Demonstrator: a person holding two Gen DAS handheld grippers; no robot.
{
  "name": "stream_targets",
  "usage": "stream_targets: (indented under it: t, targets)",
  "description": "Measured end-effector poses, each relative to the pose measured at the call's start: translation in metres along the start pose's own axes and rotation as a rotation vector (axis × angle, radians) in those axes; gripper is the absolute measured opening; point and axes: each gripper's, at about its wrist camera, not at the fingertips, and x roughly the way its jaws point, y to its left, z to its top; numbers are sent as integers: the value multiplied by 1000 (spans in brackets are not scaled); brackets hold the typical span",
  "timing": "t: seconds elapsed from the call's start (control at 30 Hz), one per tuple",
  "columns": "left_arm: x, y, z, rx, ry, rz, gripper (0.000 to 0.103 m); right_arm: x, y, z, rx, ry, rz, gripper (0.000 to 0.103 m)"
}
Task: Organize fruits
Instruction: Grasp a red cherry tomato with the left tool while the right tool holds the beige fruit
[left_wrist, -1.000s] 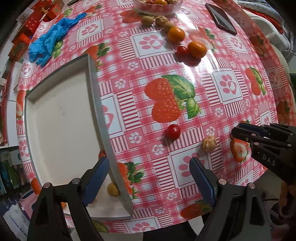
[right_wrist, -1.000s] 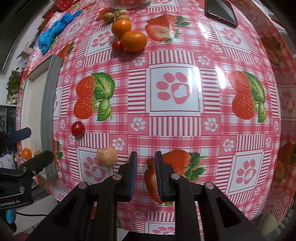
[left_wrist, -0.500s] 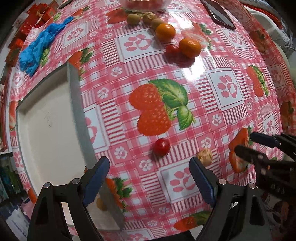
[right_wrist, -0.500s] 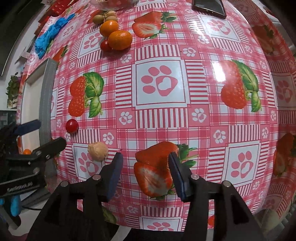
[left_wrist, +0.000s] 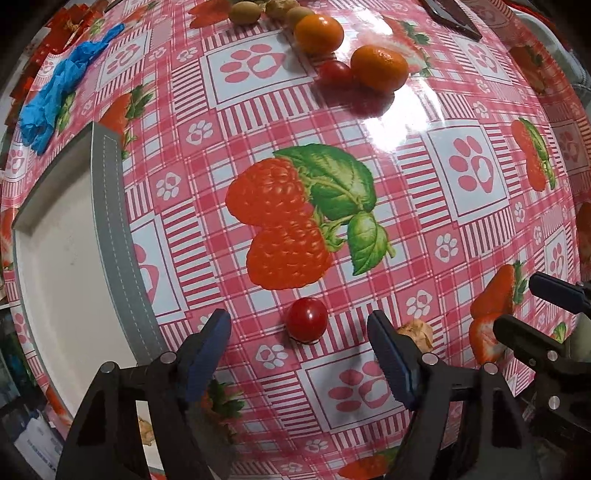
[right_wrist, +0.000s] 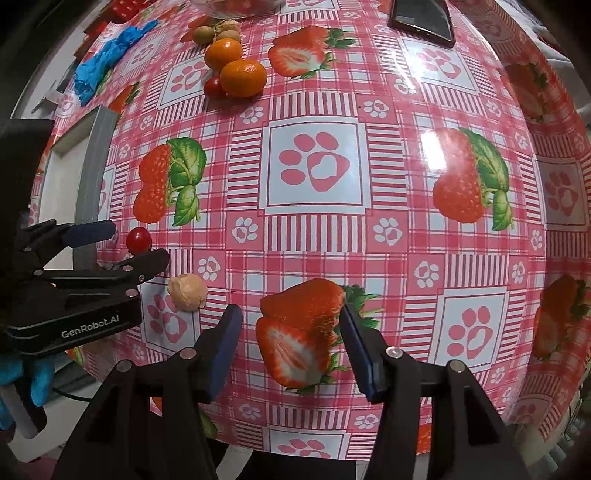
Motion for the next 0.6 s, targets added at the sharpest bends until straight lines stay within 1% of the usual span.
stream_targets:
  t: [0.17, 0.23, 0.3, 0.33, 0.4, 0.43, 0.47, 0.5, 0.53, 0.57, 0.6]
  targets:
    - [17, -6, 3, -7, 15, 7, 78, -1, 1, 3, -8, 0, -5, 59]
    - [21, -5, 3, -14, 16, -1, 76, -1, 3, 5, -11, 1, -6, 59]
    - [23, -5, 2, -14, 15, -3, 75, -1, 3, 6, -13, 1, -7, 59]
    - [23, -2, 1, -14, 15, -7, 73, -1, 3, 7, -13, 1, -7, 59]
    - [21, -1, 2, -15, 8, -15, 66, -1, 3, 9, -14, 0, -7, 59]
    - [21, -2, 3, -12, 3, -20, 60, -1, 3, 9, -15, -1, -7, 59]
    - [17, -2, 3, -10, -1, -23, 52, -1, 3, 9, -16, -1, -6, 59]
    - [13, 0, 4, -5, -7, -26, 48, 0, 4, 10, -17, -2, -6, 59]
    - [12, 0, 5, 2, -12, -28, 38, -1, 5, 10, -20, -3, -5, 59]
    - [11, 1, 6, 9, -14, -31, 33, 0, 5, 10, -23, -3, -3, 59]
    - [11, 1, 7, 12, -15, -33, 30, 0, 7, 10, -26, -2, -2, 59]
